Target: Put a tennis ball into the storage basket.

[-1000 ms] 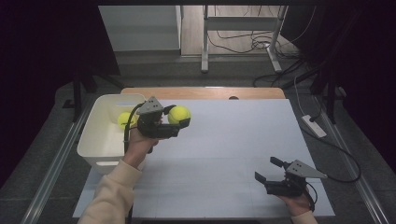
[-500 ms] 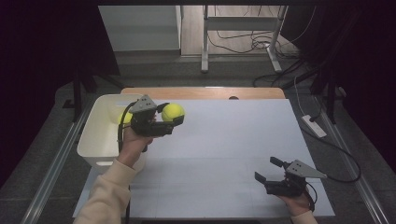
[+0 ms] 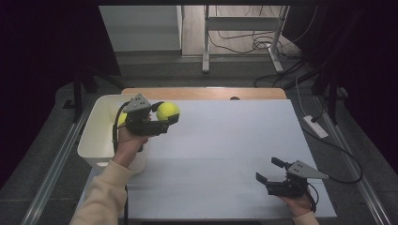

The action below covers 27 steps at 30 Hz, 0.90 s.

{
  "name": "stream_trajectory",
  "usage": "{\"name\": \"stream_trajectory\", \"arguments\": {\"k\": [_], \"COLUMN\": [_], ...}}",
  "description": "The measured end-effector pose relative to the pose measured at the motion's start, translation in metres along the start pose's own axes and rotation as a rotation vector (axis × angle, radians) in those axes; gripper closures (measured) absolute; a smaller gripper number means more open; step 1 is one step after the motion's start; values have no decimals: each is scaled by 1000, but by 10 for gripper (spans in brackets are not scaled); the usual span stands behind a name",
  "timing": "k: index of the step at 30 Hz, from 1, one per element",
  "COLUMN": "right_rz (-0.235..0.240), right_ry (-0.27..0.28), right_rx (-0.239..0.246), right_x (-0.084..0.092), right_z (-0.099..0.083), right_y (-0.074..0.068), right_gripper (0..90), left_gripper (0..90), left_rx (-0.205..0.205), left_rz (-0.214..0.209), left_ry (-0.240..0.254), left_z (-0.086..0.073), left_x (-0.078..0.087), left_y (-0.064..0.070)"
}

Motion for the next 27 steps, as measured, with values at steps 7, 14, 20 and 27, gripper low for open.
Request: {"name": "stream_trajectory", "arguments": {"k": [7,14,20,27], "right_rz": [-2,-1,-1,-1], "right_ry": [1,2,2,1], "right_rx": [-3,-2,-2,-1], "right_x": [0,0,0,-1], "right_z": [0,0,0,1], "right_y": [1,0,0,-1], "right_gripper": [96,95,96,96], "left_gripper": [264,264,264,264], "left_rx": [5,15,13,13], "left_rz": [25,52,69,90], "left_ry": [3,2,3,5], "left_z": [0,-2,-1,1], "left_x": [6,14,20,26], "left_y": [-7,-15,-20,-26]}}
Point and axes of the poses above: each handheld gripper's, and its own axes: x roughly backward along the jaws, z roughly out of its top, y roughly to its right, the point moved 4 cm from there along -x, roughly forward along the jaws, and after that the axes turned 4 degrees about z, right-handed, at the moved point
